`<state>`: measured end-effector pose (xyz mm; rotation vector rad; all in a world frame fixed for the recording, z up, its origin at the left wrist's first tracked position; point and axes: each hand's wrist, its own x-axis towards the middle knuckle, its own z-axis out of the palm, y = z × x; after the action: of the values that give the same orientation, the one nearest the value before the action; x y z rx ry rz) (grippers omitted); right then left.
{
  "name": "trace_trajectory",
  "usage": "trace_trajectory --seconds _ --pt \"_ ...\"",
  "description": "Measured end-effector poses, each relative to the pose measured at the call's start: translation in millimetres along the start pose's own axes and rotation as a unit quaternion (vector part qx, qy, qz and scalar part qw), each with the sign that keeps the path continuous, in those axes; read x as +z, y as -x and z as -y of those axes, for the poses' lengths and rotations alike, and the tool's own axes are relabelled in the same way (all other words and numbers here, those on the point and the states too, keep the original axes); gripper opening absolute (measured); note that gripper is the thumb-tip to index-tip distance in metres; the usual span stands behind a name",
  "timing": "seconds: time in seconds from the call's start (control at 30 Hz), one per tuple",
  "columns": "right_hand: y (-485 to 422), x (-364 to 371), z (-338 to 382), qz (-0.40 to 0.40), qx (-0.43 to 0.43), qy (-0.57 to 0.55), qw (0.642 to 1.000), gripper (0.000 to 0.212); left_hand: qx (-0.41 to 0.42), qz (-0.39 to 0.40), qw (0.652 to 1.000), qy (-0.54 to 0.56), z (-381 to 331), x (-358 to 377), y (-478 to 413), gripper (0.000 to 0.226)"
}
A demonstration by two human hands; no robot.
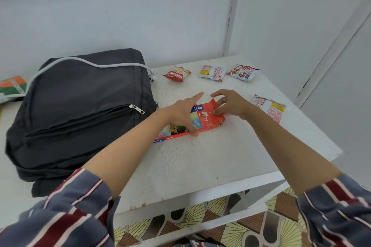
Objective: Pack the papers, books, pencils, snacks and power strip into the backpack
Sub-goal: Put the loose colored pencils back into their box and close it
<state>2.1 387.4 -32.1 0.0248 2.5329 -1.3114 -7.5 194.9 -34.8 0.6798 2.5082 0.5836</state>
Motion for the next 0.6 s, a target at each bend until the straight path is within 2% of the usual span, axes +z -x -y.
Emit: trace_trajectory --seconds 0.6 --pt "-1.2 5.0 1.2 0.021 0.018 -0.035 0.999 0.057 0.021 0.000 0.999 0.027 7.3 1.0 -9.0 0.115"
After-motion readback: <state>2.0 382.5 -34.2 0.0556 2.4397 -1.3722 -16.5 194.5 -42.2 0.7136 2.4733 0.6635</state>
